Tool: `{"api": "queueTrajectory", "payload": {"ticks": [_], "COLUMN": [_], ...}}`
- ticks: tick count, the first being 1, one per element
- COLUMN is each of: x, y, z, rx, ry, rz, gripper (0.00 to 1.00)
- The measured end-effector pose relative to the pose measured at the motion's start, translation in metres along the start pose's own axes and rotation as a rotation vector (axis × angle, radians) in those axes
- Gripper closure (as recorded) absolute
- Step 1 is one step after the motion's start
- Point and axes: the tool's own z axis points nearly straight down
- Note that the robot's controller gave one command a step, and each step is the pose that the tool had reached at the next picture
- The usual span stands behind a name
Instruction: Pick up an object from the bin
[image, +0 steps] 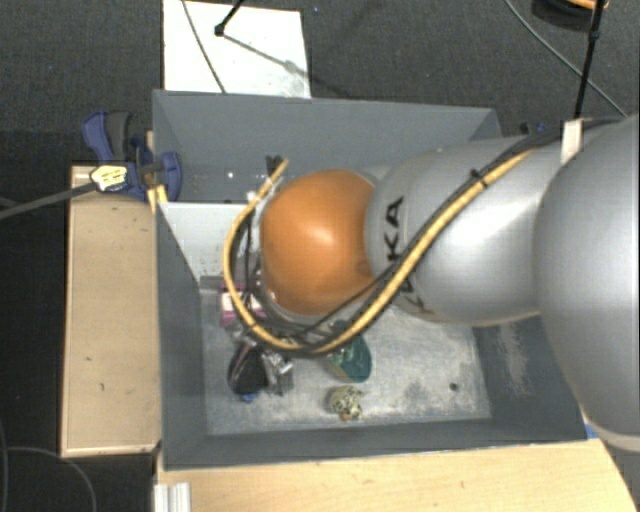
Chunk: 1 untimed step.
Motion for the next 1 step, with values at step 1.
{"api": "queueTrajectory", "payload": {"ticks": [1], "x": [-0.0054], "y": [-0.0095], "z": [-0.0679], "rx": [0.000], "ry": [-0.001], "rz": [-0.028], "gripper": [1.00]}}
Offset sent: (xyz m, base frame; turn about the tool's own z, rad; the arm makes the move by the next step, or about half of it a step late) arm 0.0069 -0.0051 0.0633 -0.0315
